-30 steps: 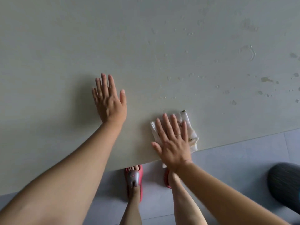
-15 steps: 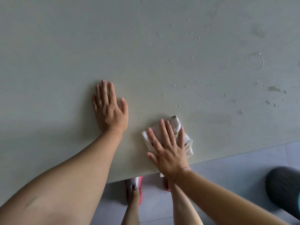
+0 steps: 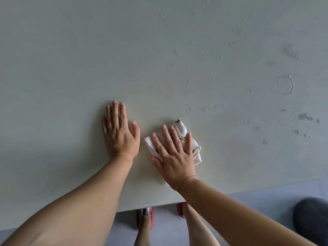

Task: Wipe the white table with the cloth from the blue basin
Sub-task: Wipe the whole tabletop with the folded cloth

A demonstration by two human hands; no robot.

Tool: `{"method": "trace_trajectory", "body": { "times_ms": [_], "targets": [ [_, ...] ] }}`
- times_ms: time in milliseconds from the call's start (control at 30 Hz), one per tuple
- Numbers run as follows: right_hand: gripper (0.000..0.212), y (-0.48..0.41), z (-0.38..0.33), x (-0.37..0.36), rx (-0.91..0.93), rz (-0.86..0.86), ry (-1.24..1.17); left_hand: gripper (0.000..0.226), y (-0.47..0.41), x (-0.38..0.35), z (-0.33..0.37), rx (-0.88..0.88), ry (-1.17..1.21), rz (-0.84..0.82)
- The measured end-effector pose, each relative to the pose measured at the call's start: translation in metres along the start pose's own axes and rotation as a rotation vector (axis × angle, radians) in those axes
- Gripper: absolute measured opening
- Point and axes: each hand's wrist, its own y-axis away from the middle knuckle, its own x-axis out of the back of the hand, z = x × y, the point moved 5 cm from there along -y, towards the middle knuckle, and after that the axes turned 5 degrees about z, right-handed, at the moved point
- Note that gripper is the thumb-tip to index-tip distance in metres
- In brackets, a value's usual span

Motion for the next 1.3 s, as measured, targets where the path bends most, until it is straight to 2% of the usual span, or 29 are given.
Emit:
{"method": "trace_trajectory", "body": {
  "times_ms": [67,100,133,233,300,333,367,400,467,533,600,667,800,867,933,1000,1067,1167,1200,1233,1300],
  "targets": [
    [0.058,-0.014,0.034,0.009,0.214,-0.011,0.028,0.063,0.0,0.0,0.0,-0.008,-0.004,0.005],
    [0.058,-0.024,0.057,0.014,0.235,0.006,0.064,0.063,0.0,0.0,0.0,-0.008,-0.004,0.01],
    [0.057,-0.036,0.083,0.02,0.171,0.02,0.082,0.063,0.0,-0.001,-0.001,-0.005,-0.005,0.015],
    [0.061,-0.07,0.148,0.033,-0.323,0.045,0.038,0.063,0.0,-0.002,-0.001,0.004,-0.008,0.018],
    [0.063,-0.078,0.14,0.028,-0.608,0.073,-0.005,0.063,0.0,-0.003,-0.001,0.003,-0.014,0.023],
    [0.064,-0.08,0.12,0.023,-0.647,0.075,-0.023,0.063,0.0,-0.003,0.0,-0.001,-0.016,0.026],
    [0.065,-0.081,0.093,0.018,-0.592,0.077,-0.043,0.062,0.0,-0.003,0.0,-0.005,-0.017,0.031],
    [0.065,-0.081,0.063,0.013,-0.453,0.064,-0.047,0.062,-0.001,-0.002,0.0,-0.006,-0.017,0.034],
    [0.062,-0.075,0.016,0.007,-0.088,0.007,-0.01,0.062,0.0,-0.001,0.0,-0.004,-0.017,0.035],
    [0.059,-0.078,0.022,0.008,0.187,-0.009,0.026,0.062,0.0,0.0,0.0,-0.004,-0.018,0.023],
    [0.057,-0.092,0.056,0.015,0.33,-0.004,0.077,0.063,-0.001,0.0,0.0,-0.001,-0.018,-0.005],
    [0.056,-0.114,0.102,0.024,0.218,0.024,0.108,0.064,-0.001,-0.001,0.0,0.011,-0.022,-0.034],
    [0.06,-0.141,0.161,0.039,-0.266,0.011,0.075,0.064,-0.001,-0.001,0.0,0.018,-0.027,-0.069],
    [0.061,-0.147,0.153,0.036,-0.506,0.026,0.03,0.064,-0.001,-0.001,0.0,0.021,-0.033,-0.086],
    [0.063,-0.147,0.114,0.027,-0.608,0.047,-0.014,0.065,-0.001,-0.002,0.0,0.021,-0.046,-0.107],
    [0.062,-0.142,0.054,0.015,-0.413,0.033,-0.034,0.065,-0.001,-0.003,-0.001,0.024,-0.042,-0.113],
    [0.06,-0.13,0.009,0.01,-0.072,-0.002,-0.006,0.063,-0.001,-0.002,-0.001,0.028,-0.028,-0.101],
    [0.06,-0.14,0.036,0.017,0.37,-0.092,0.079,0.065,-0.001,-0.004,-0.001,0.013,-0.03,-0.097],
    [0.059,-0.148,0.061,0.02,0.442,-0.095,0.116,0.066,0.0,-0.004,-0.002,0.007,-0.033,-0.094],
    [0.059,-0.159,0.089,0.025,0.419,-0.097,0.125,0.066,0.0,-0.005,-0.002,0.003,-0.038,-0.084],
    [0.061,-0.182,0.147,0.038,0.131,-0.071,0.077,0.066,0.002,-0.007,-0.003,0.003,-0.054,-0.066]
  ]
}}
